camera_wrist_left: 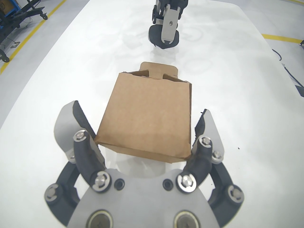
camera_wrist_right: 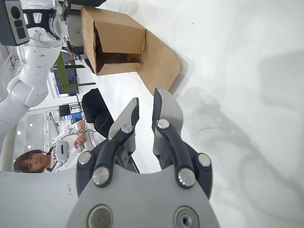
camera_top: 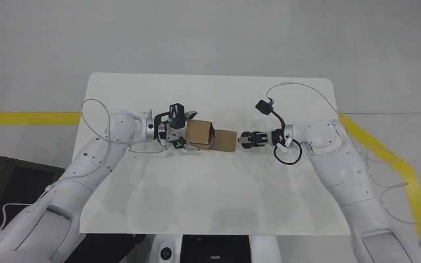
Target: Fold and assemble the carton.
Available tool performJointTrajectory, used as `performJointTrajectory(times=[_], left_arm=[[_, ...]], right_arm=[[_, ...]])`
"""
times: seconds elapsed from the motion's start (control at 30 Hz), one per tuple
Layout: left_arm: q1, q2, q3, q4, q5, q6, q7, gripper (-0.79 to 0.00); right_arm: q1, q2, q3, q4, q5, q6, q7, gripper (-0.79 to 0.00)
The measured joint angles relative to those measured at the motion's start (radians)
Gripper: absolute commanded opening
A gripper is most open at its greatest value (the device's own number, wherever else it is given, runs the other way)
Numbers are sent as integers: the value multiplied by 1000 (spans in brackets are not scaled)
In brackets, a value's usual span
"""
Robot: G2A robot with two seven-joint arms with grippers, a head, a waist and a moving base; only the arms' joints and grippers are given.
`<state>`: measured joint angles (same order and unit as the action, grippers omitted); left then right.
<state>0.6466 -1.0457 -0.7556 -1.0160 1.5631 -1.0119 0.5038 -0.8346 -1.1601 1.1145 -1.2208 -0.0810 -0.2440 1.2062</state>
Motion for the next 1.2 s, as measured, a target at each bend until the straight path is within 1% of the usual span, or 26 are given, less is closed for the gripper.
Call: performJointTrajectory(times=[0.07,0.17,0.3,0.6,1.2], left_arm=[[0,0,-1,0,2,0,0,0],[0,0,-1,0,3,0,1,0],[0,-1,-2,1,4,0,2,0],[-1,-1,-2,3,6,0,5,0],[1,0,-5,2,13,0,14,0]], right_arm=[[-10,3,4,-7,-2,7,-6,-656],[-11,3,-5,2,2,6,-19,-628],[3,-3,-23,36,15,-12,-43,-634],[66,-19,-82,143,11,-36,-62,-610],[160,-62,-186,280,50,-79,-77,-616]])
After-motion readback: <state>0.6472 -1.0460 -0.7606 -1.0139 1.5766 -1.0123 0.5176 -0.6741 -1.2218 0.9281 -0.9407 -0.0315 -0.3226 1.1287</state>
